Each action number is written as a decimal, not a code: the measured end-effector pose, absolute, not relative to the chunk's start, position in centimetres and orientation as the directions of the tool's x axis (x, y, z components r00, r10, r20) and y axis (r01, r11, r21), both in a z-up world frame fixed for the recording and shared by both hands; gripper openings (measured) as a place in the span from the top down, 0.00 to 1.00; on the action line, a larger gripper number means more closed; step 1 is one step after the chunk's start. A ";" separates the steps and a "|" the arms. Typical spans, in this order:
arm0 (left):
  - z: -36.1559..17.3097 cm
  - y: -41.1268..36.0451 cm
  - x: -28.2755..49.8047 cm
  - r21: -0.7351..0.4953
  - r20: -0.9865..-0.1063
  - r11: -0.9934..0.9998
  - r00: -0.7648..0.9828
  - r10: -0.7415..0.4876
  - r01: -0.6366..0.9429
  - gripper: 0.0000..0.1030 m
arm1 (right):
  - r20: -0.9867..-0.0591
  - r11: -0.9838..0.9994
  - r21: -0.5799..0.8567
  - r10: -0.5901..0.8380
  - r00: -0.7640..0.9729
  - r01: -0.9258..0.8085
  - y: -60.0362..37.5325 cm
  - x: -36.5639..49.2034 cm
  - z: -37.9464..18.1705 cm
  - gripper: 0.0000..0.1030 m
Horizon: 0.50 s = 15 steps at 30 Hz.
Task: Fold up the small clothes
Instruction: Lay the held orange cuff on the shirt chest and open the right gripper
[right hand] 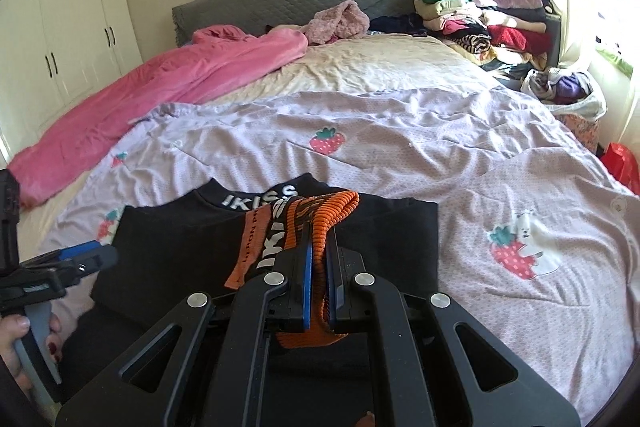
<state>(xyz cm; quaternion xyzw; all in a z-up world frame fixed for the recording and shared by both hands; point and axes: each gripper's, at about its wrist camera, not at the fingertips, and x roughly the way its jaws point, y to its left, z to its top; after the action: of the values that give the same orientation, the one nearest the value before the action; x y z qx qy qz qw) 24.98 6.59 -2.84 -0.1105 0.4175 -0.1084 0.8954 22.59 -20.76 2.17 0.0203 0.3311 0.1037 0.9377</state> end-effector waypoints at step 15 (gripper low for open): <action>-5.1 7.1 24.1 -0.212 -0.766 0.972 0.601 -0.229 0.101 0.16 | -0.673 0.989 0.091 0.150 0.725 -0.120 -21.7 20.8 -1.0 0.72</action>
<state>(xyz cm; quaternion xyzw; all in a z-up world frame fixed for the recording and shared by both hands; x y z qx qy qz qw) 24.11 7.06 -5.07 -0.0736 0.4369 -0.0926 0.8917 20.83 -21.72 -0.99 0.0207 0.3640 0.0726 0.9283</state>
